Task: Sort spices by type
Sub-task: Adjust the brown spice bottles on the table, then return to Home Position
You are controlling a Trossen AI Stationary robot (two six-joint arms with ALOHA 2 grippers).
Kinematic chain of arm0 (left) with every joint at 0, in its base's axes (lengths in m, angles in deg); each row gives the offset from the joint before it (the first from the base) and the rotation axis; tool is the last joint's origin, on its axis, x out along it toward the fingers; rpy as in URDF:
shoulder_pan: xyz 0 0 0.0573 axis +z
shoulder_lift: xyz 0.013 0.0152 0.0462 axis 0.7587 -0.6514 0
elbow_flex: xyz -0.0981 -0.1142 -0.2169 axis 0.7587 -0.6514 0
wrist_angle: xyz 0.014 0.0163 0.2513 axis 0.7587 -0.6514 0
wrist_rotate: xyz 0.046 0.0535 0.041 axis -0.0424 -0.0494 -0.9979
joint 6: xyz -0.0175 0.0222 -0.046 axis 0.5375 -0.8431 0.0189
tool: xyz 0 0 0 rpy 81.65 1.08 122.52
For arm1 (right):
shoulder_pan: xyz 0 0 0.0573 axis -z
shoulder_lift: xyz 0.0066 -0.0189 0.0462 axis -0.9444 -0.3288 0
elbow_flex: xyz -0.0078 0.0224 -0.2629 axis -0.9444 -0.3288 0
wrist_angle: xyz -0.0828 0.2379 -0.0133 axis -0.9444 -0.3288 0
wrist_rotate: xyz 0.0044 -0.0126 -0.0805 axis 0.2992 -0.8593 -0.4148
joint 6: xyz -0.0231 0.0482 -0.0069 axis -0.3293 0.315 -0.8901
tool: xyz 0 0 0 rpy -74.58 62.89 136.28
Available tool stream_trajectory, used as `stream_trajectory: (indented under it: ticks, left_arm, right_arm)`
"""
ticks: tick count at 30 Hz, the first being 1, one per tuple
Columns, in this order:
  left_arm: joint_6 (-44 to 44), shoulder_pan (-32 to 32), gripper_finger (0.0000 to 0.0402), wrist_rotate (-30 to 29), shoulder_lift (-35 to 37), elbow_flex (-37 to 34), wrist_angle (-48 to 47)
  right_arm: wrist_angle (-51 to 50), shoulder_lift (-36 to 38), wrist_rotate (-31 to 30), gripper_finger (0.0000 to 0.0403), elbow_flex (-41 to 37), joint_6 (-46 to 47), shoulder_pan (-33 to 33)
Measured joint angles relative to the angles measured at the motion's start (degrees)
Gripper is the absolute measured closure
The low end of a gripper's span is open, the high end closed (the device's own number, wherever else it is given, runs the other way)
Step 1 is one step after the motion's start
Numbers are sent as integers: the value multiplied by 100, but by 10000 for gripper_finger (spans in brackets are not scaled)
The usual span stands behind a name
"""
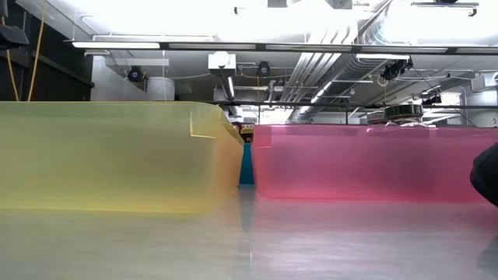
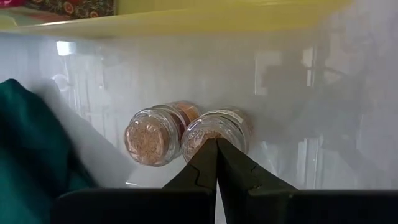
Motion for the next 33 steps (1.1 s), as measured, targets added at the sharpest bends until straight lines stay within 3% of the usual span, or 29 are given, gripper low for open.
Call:
stream_trajectory:
  ticks: [21,28,33]
  left_arm:
    - [10,219,402,-155,86,-17,-247]
    - [157,219,402,-223,521,237,-239]
    - [253,242,402,-697,1139,495,-248]
  right_arm:
    - [16,0,0,403,0,-4,-2]
    - [16,2,-2,403,0,-16,-2]
    - [14,19,-2,403,0,-71,-2]
